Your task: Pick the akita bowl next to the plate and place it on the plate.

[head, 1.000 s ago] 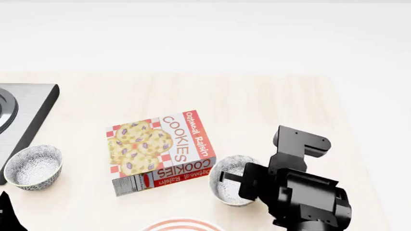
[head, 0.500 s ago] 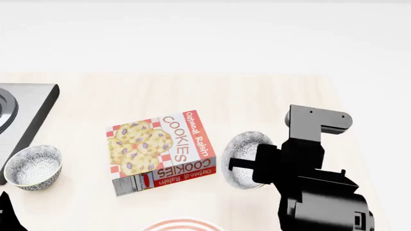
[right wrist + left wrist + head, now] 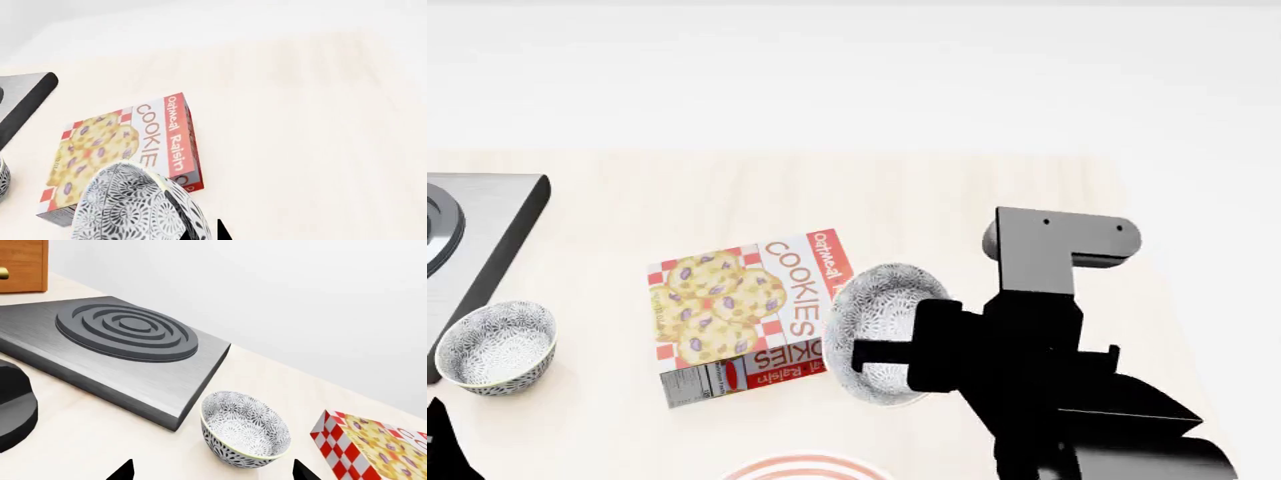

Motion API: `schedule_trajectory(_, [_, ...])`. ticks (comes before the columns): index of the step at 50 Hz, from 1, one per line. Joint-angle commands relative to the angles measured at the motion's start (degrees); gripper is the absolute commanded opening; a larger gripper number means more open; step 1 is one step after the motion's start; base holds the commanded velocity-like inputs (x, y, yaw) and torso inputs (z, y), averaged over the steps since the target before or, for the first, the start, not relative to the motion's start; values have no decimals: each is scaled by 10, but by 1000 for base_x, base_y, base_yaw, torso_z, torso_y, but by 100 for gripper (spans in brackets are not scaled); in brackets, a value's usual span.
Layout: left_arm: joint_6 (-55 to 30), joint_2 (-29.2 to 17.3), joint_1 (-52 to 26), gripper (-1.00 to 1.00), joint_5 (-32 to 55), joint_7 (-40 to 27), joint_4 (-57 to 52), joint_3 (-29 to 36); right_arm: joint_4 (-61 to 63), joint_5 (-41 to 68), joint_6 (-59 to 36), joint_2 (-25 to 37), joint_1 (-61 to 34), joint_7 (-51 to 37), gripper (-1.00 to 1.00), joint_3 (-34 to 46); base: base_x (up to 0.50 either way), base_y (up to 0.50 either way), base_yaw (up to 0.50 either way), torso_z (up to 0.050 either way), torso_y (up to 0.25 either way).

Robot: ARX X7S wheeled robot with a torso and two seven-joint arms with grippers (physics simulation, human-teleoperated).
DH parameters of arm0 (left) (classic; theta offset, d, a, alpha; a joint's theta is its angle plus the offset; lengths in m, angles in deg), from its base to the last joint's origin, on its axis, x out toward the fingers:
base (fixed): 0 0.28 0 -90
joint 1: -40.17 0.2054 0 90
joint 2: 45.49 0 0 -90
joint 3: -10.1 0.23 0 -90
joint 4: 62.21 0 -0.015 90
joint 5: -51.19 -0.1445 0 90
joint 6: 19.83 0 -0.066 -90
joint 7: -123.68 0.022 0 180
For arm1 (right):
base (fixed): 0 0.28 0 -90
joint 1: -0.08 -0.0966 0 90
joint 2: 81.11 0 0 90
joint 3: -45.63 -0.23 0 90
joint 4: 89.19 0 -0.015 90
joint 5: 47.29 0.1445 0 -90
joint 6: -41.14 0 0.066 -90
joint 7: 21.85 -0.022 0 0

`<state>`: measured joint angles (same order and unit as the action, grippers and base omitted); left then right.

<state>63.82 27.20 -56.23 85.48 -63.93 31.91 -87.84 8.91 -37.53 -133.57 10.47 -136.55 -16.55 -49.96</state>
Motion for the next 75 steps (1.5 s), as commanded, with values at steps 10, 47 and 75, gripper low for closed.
schedule_trajectory(10, [4,-1,-1,100,1,-1,4,2,-23,331,-48,40,14,-185,-100,-39,0,0,0,0,0])
schedule_trajectory(47, [1,-6,3,100,8,-8,-5,5,-65,423,-10,61,81,-182,-100,-7,0,0,0,0,0])
schedule_trajectory(75, [7,-7,-1,100,9,-6,5,9,-68,460,2,89,110,-165,-100,55,0,0,0,0,0])
